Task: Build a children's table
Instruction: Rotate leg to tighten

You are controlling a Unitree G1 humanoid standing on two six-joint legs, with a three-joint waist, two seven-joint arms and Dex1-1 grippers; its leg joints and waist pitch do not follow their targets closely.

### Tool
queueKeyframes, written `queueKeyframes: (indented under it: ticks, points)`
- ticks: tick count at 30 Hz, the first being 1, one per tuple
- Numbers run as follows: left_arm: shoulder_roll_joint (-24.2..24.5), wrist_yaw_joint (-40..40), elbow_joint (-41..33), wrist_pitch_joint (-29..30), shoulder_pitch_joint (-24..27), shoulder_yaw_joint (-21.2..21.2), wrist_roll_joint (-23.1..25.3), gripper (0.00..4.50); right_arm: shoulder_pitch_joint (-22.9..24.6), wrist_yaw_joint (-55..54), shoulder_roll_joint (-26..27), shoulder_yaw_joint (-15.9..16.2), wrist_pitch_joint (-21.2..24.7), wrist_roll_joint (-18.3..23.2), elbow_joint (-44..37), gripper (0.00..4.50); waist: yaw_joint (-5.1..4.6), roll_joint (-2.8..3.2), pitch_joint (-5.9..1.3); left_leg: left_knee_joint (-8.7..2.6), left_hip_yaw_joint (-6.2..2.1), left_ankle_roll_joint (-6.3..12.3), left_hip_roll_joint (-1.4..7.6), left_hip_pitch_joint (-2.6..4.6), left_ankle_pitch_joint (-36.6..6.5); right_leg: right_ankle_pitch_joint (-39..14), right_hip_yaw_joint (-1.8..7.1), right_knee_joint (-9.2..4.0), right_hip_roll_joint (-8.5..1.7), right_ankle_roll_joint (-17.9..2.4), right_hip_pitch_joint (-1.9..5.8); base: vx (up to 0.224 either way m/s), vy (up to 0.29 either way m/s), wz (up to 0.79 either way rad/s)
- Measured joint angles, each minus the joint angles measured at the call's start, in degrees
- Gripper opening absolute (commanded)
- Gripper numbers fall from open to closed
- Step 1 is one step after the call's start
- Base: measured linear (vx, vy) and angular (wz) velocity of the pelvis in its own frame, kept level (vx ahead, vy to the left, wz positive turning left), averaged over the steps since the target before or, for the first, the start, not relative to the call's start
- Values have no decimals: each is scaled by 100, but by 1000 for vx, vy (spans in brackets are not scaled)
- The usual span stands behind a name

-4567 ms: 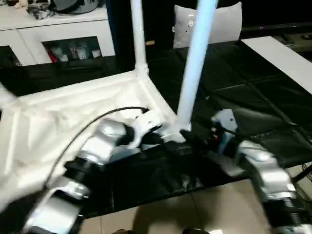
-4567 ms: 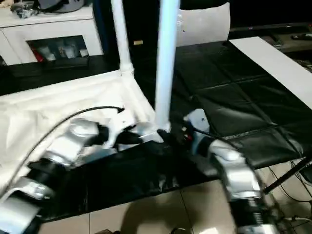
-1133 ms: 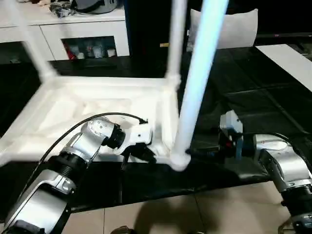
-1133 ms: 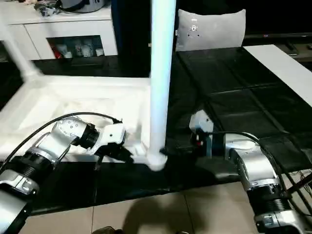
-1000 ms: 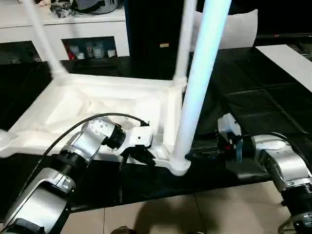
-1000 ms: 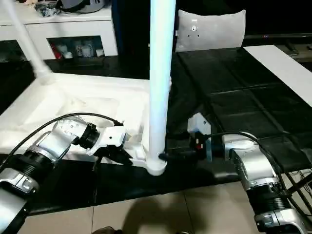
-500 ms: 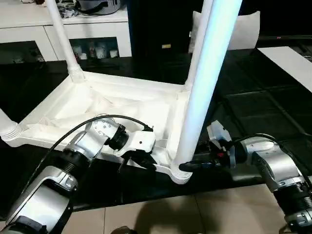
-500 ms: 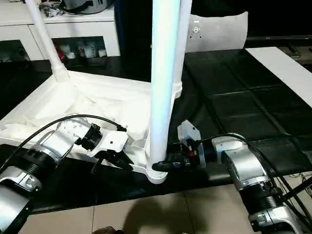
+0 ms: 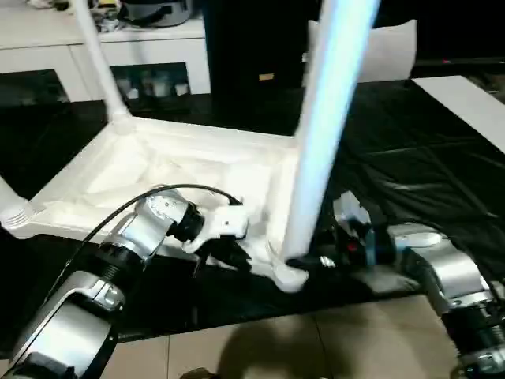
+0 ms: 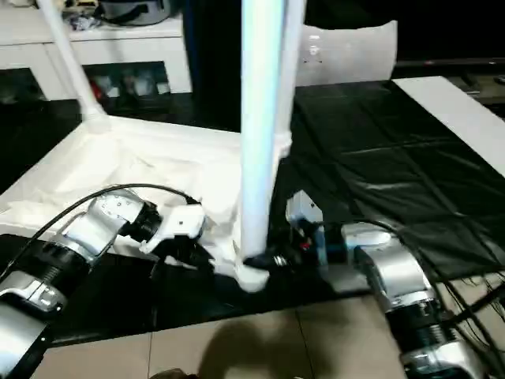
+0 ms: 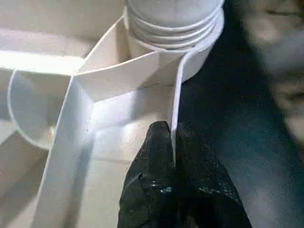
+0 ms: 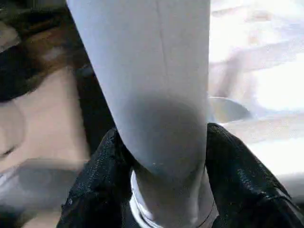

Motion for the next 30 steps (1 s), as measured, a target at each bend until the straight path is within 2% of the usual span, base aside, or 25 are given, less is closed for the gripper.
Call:
queueKeyframes:
  ticks: [2, 4, 7, 10, 13, 15, 16, 17, 19, 23, 26, 30]
  points:
    - [-93, 305, -90, 293, 27, 57, 18, 0, -2, -491, 178, -106, 4, -90, 35, 193, -129, -3, 2, 5, -9, -2, -2, -2, 1, -4, -15, -22, -2, 6, -6, 0, 0, 0]
    - [-299, 746, -278, 725, 128, 171, 37, 0, -31, -1105, 414, -261, 16, -227, 118, 193, -303, -10, 4, 8, -31, -2, -4, -5, 1, -20, -34, -55, -1, 32, 2, 0, 0, 0]
    - [-769, 1536, -411, 1385, 197, 419, 132, 0, -211, -2199, 882, -461, -1, -492, 356, 191, -514, -16, 5, 8, -55, -2, -10, -12, 0, -20, -57, -110, 0, 32, 5, 0, 0, 0]
    - [-1139, 2188, -451, 1816, 196, 595, 143, 0, -398, -3080, 1290, -647, 28, -630, 596, 191, -664, -32, 13, 9, -73, -1, -12, -17, 0, -20, -86, -140, -3, 32, 14, 0, 0, 0]
    - [-1497, 2897, -451, 2111, 165, 803, 147, 0, -639, -3909, 1642, -832, 51, -744, 841, 191, -744, -45, 22, 9, -99, -1, -7, -43, 0, -20, -177, -179, -33, 32, 16, 0, 0, 0]
    - [-1591, 3114, -452, 2228, 120, 817, 142, 0, -724, -4173, 1732, -839, -41, -809, 948, 191, -822, -44, 22, 2, -116, -1, -6, -68, 0, -20, -198, -214, -33, 32, 11, 0, 0, 0]
    - [-1612, 3158, -453, 2257, 114, 820, 141, 0, -735, -4214, 1750, -839, -110, -819, 997, 226, -841, -44, 22, 2, -115, -1, -9, -71, -1, -20, -193, -215, -33, 31, 12, 0, 0, 0]
    - [-1618, 3189, -460, 2274, 109, 821, 139, 0, -741, -4240, 1774, -841, -190, -837, 1041, 226, -854, -43, 22, 2, -114, 0, -13, -73, -1, -19, -186, -215, -34, 31, 12, 0, 0, 0]
    - [-1616, 3214, -488, 2286, 105, 820, 137, 0, -741, -4260, 1820, -875, -311, -842, 1091, 263, -871, -43, 23, 2, -113, 1, -17, -86, -1, -18, -180, -215, -36, 28, 3, 0, 0, 0]
    - [-1510, 3183, -547, 2228, 102, 770, 138, 0, -740, -4219, 1876, -872, -396, -835, 1082, 294, -863, -43, 22, 2, -107, 2, -19, -104, -1, 30, -171, -202, -35, -47, -15, 0, 0, 0]
    - [-1412, 3125, -596, 2223, 103, 748, 135, 0, -720, -4102, 1826, -810, -444, -836, 1048, 312, -826, -43, 22, 2, -107, 1, -18, -104, -1, 71, -169, -180, -35, -81, -19, 0, 0, 0]
    - [-1216, 2830, -645, 1969, 137, 638, 84, 0, -436, -3533, 1469, -683, -560, -767, 721, 356, -704, -43, 22, -14, -106, 0, -12, -104, -3, 110, -169, -161, -31, -60, -30, 0, 0, 0]
